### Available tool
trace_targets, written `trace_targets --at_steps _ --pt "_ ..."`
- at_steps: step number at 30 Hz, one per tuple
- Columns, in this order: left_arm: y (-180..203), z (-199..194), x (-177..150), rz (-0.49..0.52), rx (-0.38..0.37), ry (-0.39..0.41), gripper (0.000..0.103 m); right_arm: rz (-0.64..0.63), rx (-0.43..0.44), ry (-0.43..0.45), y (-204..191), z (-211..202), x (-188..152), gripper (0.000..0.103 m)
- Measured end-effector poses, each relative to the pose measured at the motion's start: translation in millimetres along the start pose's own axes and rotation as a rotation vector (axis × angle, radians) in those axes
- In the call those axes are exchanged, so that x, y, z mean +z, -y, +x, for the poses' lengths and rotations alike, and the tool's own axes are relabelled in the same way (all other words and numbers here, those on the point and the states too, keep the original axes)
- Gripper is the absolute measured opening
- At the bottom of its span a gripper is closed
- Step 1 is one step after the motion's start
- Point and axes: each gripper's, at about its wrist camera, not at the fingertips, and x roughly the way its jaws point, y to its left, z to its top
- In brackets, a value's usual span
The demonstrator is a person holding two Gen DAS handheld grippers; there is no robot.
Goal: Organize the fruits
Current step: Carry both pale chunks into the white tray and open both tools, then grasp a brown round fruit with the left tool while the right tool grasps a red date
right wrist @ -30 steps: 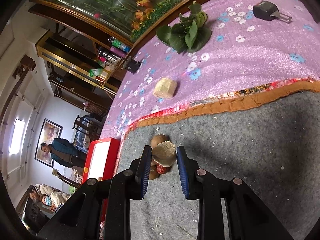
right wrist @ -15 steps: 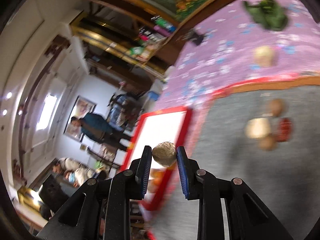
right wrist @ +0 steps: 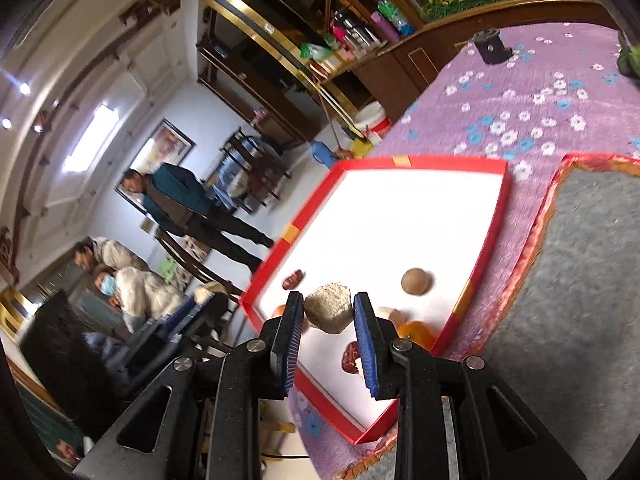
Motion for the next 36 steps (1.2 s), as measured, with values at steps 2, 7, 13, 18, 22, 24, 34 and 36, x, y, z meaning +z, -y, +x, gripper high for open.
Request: trace_targets --at_steps 2,7,13,18,22,24,34,36 --pt "-2.2 3.5 -0.4 -0.011 0.002 -0.007 0.021 0.004 -0.020 -0.012 2.1 9.5 0.0 0.026" --pt "-3.7 23.8 -0.7 -0.018 0.013 -0.030 0.021 0.005 -0.071 -0.024 3.6 28.8 2.3 0.026" --pt "-4.6 46.4 -1.9 -0.030 0.024 -0.068 0.021 0.015 -0.117 -0.028 7.8 40.3 4.9 0.026" --pt "-2.7 61.6 -2.7 -0.029 0.043 -0.109 0.021 0.007 -0.135 -0.025 4.7 42.6 4.3 0.029" --pt "2.4 65.9 -5.8 -0.014 0.087 -0.125 0.029 0.007 -0.134 -0.022 1.6 39.7 5.5 0.032" --pt "4.7 63.3 -6.1 -0.001 0.113 -0.118 0.055 0.007 -0.142 -0.002 1.1 33.4 6.2 0.039" --pt "19.9 36.1 9.5 0.035 0.089 -0.043 0.064 0.048 -0.186 0.140 25.3 -40.3 21.7 0.043" --pt "29.7 34.5 12.3 0.054 0.067 -0.044 0.067 0.069 -0.207 0.160 39.5 -57.4 24.8 0.044"
